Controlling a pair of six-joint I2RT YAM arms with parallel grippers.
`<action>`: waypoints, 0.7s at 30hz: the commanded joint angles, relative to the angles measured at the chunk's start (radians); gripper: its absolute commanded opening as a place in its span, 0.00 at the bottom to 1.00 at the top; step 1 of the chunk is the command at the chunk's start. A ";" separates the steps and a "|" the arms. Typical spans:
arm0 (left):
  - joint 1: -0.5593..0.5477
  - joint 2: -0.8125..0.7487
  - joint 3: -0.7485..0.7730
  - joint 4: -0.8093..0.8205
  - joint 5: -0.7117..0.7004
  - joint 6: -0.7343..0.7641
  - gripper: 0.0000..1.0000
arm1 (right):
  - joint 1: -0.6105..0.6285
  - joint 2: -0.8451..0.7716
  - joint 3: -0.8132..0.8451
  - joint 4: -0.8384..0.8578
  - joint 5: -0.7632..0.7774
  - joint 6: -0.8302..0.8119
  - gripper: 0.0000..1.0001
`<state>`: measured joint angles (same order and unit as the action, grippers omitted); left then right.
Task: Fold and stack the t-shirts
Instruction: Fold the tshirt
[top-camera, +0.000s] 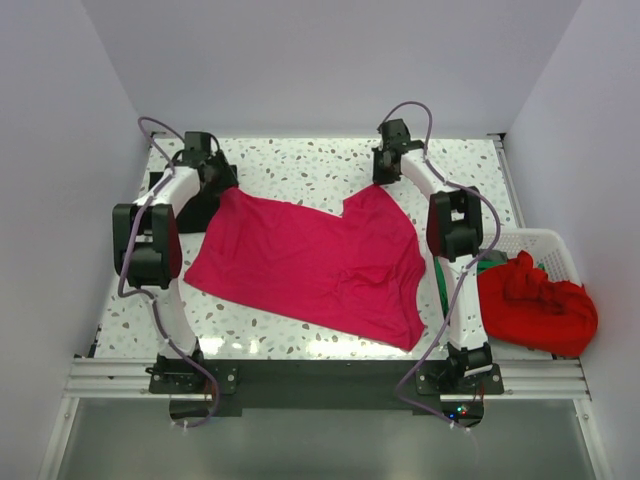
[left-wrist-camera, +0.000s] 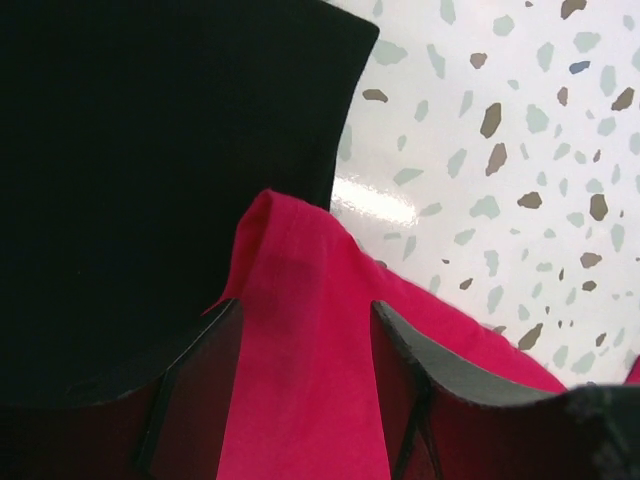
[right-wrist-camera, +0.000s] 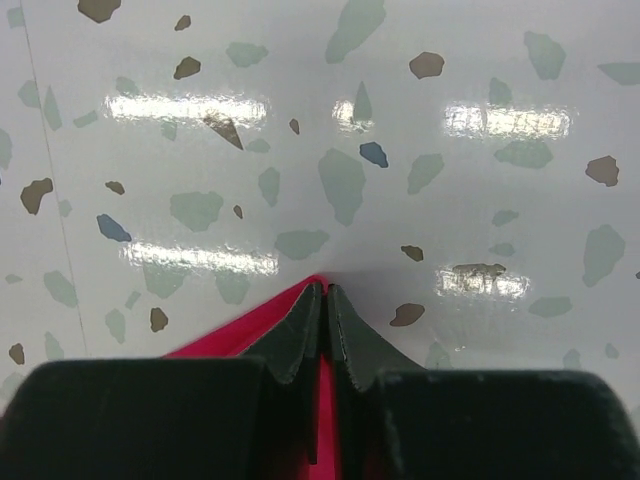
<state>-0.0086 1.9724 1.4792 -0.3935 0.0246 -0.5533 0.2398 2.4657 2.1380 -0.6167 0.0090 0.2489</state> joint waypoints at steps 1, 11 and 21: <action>0.033 0.034 0.078 -0.022 -0.055 0.047 0.57 | -0.013 -0.017 0.017 -0.006 0.003 -0.007 0.05; 0.036 0.105 0.127 0.038 -0.066 0.059 0.50 | -0.017 -0.036 0.008 -0.017 -0.006 -0.005 0.04; 0.035 0.152 0.139 0.054 -0.029 0.044 0.31 | -0.017 -0.033 0.022 -0.037 -0.007 -0.007 0.04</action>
<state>0.0238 2.1246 1.5871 -0.3862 -0.0128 -0.5129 0.2283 2.4653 2.1380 -0.6281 0.0078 0.2493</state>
